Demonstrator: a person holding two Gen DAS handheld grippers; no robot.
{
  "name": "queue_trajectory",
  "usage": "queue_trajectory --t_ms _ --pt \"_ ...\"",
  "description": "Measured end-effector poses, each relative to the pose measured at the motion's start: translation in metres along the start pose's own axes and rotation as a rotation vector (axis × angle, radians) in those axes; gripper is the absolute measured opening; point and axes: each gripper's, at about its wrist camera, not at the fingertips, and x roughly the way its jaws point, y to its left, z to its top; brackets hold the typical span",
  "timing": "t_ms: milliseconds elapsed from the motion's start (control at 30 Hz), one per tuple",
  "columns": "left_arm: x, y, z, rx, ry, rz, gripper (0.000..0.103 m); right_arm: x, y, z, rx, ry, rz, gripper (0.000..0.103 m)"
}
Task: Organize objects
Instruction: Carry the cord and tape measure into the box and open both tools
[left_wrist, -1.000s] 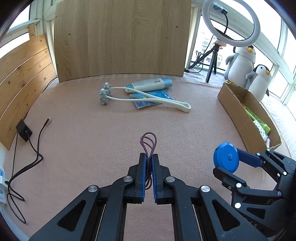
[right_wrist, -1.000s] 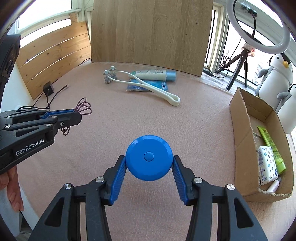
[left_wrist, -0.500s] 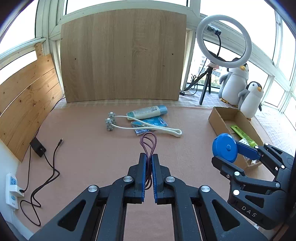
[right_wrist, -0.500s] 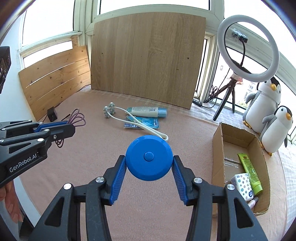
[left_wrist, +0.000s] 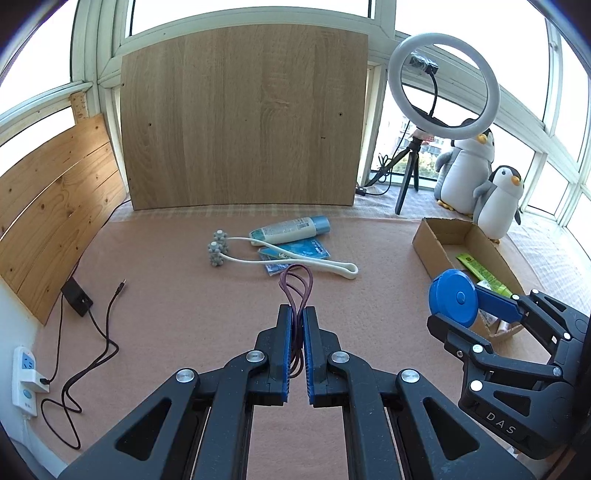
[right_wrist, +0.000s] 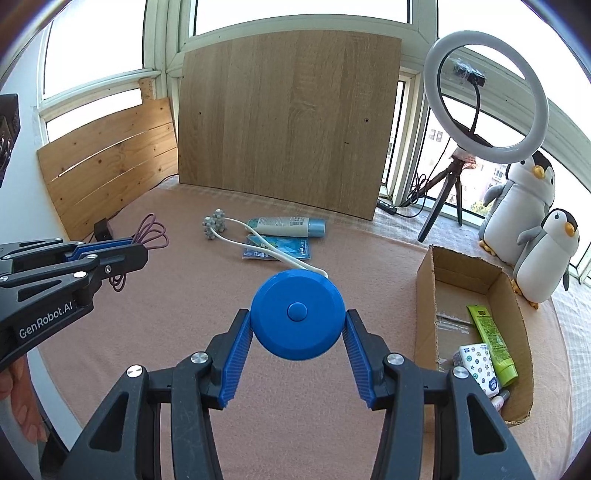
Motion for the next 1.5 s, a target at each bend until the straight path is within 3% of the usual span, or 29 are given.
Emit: queue_trajectory --t_ms 433,1100,1500 --pt "0.024 -0.044 0.011 0.030 0.005 -0.018 0.006 -0.016 -0.048 -0.007 0.051 -0.021 -0.041 0.046" --pt "0.064 -0.200 0.028 0.164 0.033 -0.168 0.006 -0.037 -0.180 -0.037 0.208 -0.033 -0.155 0.046" --pt "0.090 -0.262 0.043 0.226 0.049 -0.232 0.006 -0.037 -0.230 -0.047 0.263 -0.035 -0.195 0.046"
